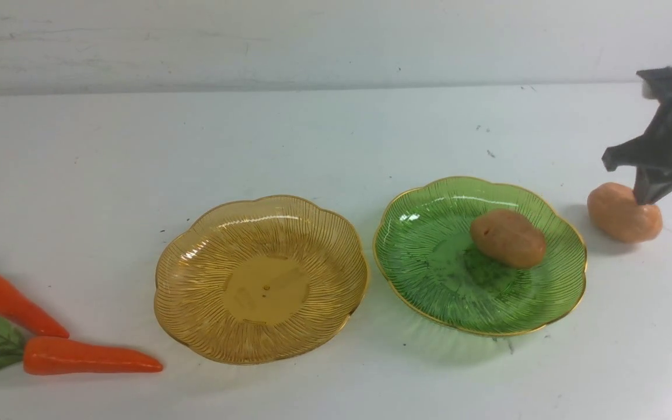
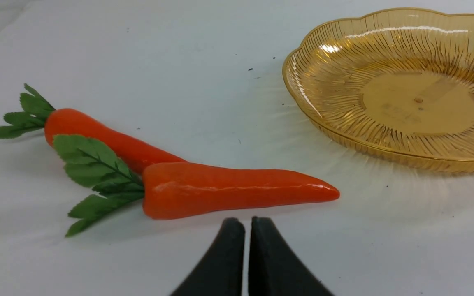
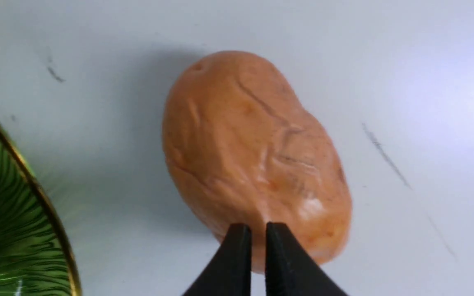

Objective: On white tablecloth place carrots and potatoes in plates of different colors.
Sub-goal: 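Put the potato onto the plate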

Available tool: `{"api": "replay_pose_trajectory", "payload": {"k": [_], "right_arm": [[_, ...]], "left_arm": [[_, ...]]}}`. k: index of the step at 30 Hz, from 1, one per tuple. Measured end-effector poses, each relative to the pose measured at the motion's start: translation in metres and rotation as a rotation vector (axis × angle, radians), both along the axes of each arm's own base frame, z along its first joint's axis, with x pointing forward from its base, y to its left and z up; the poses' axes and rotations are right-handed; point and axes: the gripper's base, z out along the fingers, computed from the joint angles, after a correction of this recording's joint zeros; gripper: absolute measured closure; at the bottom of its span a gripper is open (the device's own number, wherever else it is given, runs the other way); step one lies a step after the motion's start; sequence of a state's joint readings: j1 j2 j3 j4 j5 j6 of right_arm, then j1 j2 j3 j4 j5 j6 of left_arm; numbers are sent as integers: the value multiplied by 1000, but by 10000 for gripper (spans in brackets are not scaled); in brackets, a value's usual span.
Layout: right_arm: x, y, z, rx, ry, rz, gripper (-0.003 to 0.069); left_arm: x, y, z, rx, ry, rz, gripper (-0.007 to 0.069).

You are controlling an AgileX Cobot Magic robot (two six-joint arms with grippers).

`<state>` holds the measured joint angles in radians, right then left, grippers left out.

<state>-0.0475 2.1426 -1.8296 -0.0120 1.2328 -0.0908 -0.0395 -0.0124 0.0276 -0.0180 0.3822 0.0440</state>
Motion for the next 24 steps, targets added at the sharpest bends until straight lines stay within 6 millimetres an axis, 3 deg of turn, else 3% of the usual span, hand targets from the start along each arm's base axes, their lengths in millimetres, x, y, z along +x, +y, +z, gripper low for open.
{"api": "replay_pose_trajectory", "payload": {"k": [9,12,16,17,18,22,24], "right_arm": [[4,2,-6,22,-10,42,599],[4,1,-6,7,-14,53,563],[5,0,-6,-6,-22,73,396],[5,0,-6,-6,-22,73,385],[6,0,-5,-8,-36,76,284],[10,0,-4,-12,-79,79,67],[12,0,-6,-13,-98,79,6]], "left_arm": [[0,0,0,0,0,0,617],[0,0,0,0,0,0,617],[0,0,0,0,0,0,617],[0,0,0,0,0,0,617],[0,0,0,0,0,0,617],[0,0,0,0,0,0,617],[0,0,0,0,0,0,617]]}}
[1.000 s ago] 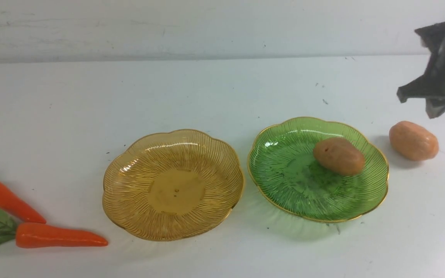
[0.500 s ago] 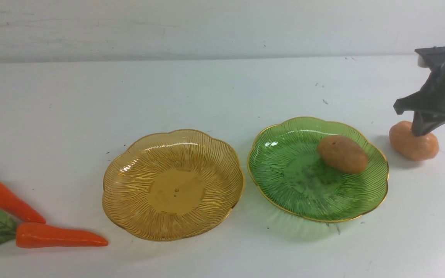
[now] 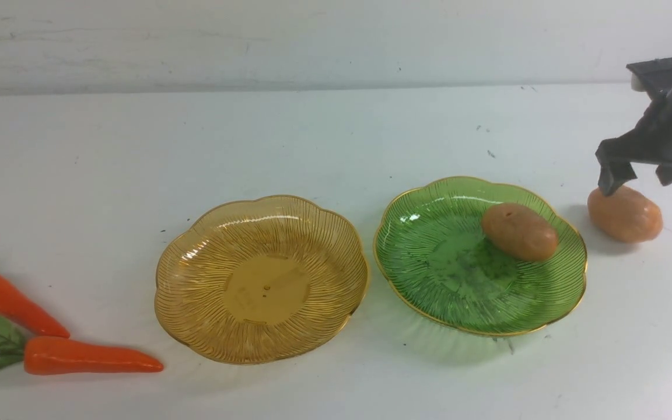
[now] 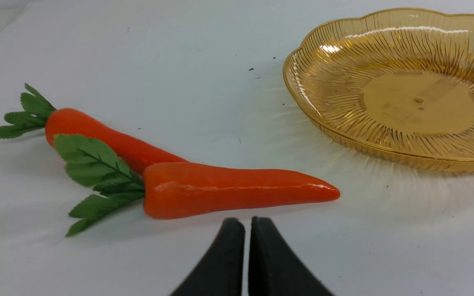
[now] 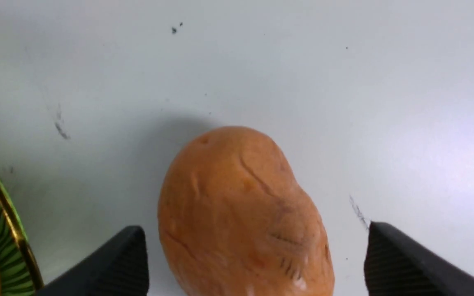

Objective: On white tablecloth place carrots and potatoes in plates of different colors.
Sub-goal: 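Put the potato onto the plate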

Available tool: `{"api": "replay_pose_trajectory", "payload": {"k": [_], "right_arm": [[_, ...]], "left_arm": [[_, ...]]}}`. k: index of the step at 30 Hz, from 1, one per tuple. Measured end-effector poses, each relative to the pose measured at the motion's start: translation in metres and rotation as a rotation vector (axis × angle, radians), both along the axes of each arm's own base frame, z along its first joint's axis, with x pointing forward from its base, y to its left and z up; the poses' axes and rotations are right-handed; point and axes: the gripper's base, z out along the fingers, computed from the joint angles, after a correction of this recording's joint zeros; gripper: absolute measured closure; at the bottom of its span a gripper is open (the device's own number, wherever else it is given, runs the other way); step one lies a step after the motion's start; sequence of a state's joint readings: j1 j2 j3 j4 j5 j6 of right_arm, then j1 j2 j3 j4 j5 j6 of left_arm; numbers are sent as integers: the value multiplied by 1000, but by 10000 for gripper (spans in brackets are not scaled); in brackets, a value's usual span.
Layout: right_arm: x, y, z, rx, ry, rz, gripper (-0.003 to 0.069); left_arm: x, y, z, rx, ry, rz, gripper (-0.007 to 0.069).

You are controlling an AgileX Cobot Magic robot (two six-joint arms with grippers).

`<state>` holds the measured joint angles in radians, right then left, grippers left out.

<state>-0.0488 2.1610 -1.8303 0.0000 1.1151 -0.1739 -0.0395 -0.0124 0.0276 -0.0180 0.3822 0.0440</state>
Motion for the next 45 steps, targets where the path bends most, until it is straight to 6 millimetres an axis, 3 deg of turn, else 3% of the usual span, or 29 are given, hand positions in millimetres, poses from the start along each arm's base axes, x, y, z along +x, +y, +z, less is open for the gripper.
{"api": "replay_pose_trajectory", "payload": {"k": [3,9,11,14,18,22,24,27,28,29,33,37,39,45], "right_arm": [[4,-1,-12,-15,7,4,-28],[7,-3,-50,-21,104,4,-27],[6,-2,-57,-15,132,0,3],[5,-2,-57,-17,144,-1,117],[4,-6,-36,-54,149,-5,132],[12,-7,45,-22,-73,-111,132],[5,0,72,61,-133,-138,132],[-12,20,102,250,-173,-119,132],[-13,20,101,250,-168,-120,132],[-21,32,108,325,-165,-81,132],[-42,70,89,413,-63,62,132],[-64,110,29,357,151,163,132],[-69,126,13,315,206,206,132],[-74,148,3,199,228,238,109]], "left_arm": [[0,0,0,0,0,0,617],[0,0,0,0,0,0,617],[0,0,0,0,0,0,617],[0,0,0,0,0,0,617],[0,0,0,0,0,0,617],[0,0,0,0,0,0,617],[0,0,0,0,0,0,617],[0,0,0,0,0,0,617],[0,0,0,0,0,0,617],[0,0,0,0,0,0,617],[0,0,0,0,0,0,617],[0,0,0,0,0,0,617],[0,0,0,0,0,0,617],[0,0,0,0,0,0,617]]}}
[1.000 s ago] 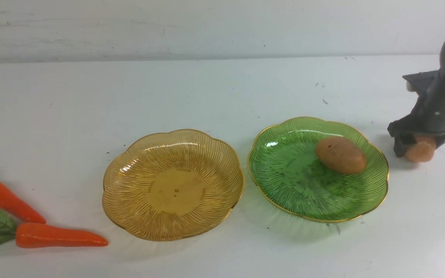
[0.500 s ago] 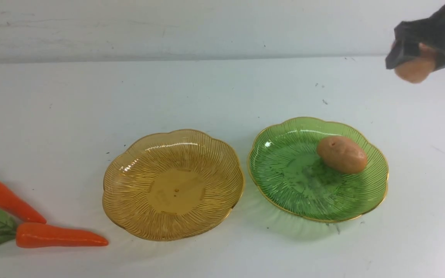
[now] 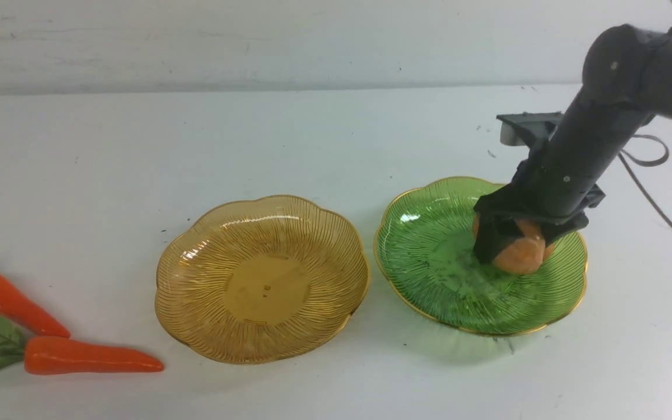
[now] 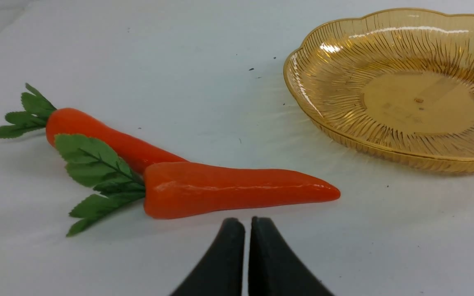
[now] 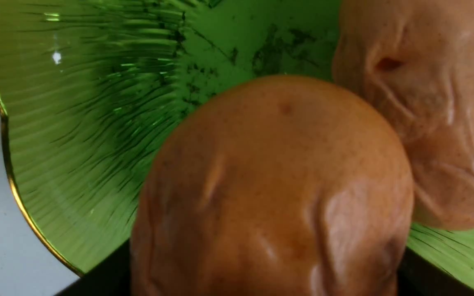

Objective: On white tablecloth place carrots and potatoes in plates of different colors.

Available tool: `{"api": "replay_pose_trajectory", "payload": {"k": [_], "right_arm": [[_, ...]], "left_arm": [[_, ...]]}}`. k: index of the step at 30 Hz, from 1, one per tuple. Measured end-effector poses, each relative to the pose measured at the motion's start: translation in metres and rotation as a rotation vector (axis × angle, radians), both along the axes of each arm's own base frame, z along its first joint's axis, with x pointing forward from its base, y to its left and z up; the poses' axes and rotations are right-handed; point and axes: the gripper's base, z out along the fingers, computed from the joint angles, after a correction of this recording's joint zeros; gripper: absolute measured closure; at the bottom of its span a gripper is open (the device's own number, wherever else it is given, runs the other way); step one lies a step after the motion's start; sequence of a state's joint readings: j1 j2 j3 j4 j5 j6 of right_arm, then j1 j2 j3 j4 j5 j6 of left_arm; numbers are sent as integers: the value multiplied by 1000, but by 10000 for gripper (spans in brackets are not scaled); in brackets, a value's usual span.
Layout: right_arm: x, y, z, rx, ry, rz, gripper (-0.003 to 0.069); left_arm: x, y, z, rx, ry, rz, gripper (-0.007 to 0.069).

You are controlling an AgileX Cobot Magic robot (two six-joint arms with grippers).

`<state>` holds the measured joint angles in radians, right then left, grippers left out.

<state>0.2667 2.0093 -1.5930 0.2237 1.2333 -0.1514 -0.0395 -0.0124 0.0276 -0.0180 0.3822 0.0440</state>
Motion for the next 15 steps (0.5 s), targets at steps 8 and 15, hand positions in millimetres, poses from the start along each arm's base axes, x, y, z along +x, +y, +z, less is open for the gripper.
{"api": "replay_pose_trajectory", "payload": {"k": [8,15], "right_arm": [[-1,3,-1,-45,-1,-50,-1],[-8,0,28,-21,-64,-77,97]], "left_arm": [[0,0,0,0,0,0,617],[0,-4,0,-203,11,18,617]]}}
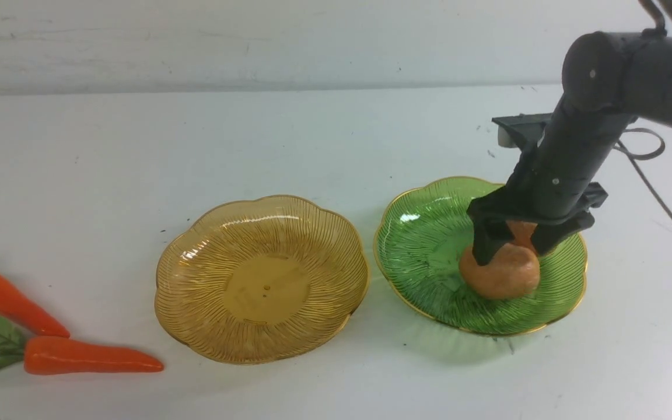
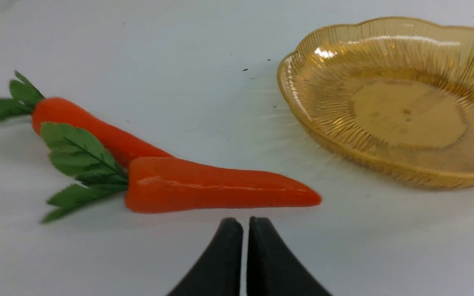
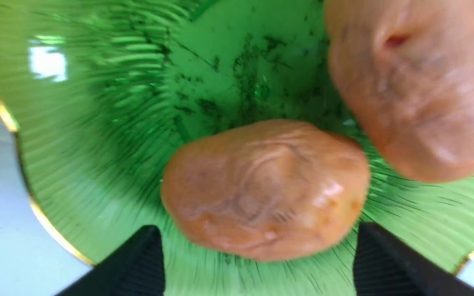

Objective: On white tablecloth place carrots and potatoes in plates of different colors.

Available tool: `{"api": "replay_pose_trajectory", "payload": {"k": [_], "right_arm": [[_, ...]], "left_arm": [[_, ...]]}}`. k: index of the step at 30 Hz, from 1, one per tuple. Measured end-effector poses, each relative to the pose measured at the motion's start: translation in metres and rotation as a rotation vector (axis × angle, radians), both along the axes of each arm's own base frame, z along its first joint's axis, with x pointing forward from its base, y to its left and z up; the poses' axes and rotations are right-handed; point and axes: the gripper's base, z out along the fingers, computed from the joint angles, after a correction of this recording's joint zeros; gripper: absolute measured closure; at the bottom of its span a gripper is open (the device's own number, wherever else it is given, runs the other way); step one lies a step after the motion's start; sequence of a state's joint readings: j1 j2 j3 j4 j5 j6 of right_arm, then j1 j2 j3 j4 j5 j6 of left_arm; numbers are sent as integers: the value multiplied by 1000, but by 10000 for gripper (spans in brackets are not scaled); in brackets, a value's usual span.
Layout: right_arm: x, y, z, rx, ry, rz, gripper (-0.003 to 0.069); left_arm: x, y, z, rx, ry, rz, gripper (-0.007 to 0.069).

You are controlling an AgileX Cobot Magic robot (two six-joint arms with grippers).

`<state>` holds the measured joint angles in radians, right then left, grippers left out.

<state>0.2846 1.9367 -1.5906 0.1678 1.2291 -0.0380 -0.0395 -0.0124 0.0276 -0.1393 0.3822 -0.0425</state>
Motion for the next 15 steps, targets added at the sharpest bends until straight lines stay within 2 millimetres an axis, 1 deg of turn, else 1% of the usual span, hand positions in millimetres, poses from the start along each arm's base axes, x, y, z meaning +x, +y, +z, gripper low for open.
{"api": "replay_pose_trajectory", "payload": {"k": [1,2,4,5,7,8,10,11,13,14,15], "right_arm": [[-4,-1,12,8,-28,0,131],[-10,-3,28,19,-64,-1,176],[-24,-7,53,40,-122,-3,253],[-34,-9,66,51,-151,-3,298],[-58,-16,91,69,-208,1,384],[-63,-18,93,69,-214,5,412],[-82,-23,105,73,-244,13,475],[-88,-25,106,71,-246,16,493],[-107,-32,113,63,-268,23,550],[-122,-38,118,54,-290,28,594],[-133,-42,120,45,-298,30,620]], "left_arm": [[0,-3,1,-135,9,11,617],[0,-6,1,-300,24,25,617],[-1,-12,4,-569,50,39,617],[-1,-14,5,-695,65,48,617],[-1,-17,8,-868,85,51,617],[-1,-19,9,-953,96,51,617],[-1,-21,12,-1062,104,50,617],[-1,-21,13,-1092,102,50,617],[-1,-20,16,-1146,83,54,617],[0,-19,18,-1177,62,61,617],[0,-18,19,-1199,43,68,617]]}}
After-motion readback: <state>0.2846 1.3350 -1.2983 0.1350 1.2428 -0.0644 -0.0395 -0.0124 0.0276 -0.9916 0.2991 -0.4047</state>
